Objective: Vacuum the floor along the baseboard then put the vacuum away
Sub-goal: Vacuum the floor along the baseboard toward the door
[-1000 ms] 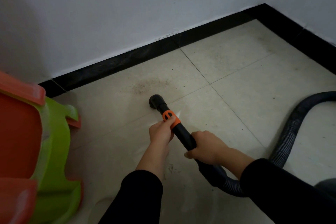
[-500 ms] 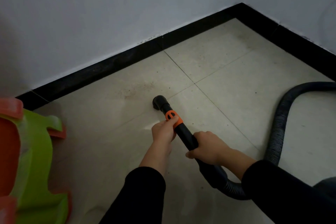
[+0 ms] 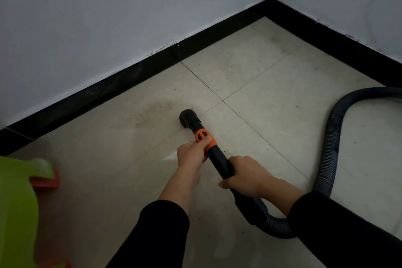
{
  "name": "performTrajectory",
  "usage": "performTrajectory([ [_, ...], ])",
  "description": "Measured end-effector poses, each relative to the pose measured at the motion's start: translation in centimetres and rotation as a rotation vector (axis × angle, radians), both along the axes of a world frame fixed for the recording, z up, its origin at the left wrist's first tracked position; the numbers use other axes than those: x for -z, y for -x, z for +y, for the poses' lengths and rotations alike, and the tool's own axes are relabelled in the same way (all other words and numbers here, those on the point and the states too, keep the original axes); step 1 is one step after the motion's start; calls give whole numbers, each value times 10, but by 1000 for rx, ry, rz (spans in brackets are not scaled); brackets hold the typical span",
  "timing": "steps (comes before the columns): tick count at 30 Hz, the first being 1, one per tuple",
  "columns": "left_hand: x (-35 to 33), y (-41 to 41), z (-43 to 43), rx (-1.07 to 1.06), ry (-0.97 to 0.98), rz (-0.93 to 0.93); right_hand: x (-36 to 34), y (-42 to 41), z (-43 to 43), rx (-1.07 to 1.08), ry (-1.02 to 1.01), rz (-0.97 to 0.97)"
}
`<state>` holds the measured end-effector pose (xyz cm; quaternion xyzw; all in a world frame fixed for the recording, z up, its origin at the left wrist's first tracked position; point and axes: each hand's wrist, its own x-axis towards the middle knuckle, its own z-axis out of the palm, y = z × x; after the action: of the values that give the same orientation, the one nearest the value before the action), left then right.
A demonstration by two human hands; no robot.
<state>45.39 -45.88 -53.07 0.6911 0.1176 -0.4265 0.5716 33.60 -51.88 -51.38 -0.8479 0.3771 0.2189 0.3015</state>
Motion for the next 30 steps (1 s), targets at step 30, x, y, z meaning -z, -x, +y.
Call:
performTrajectory([
  [30, 29, -90, -19, 228, 149, -9, 16, -63, -24, 8, -60, -93],
])
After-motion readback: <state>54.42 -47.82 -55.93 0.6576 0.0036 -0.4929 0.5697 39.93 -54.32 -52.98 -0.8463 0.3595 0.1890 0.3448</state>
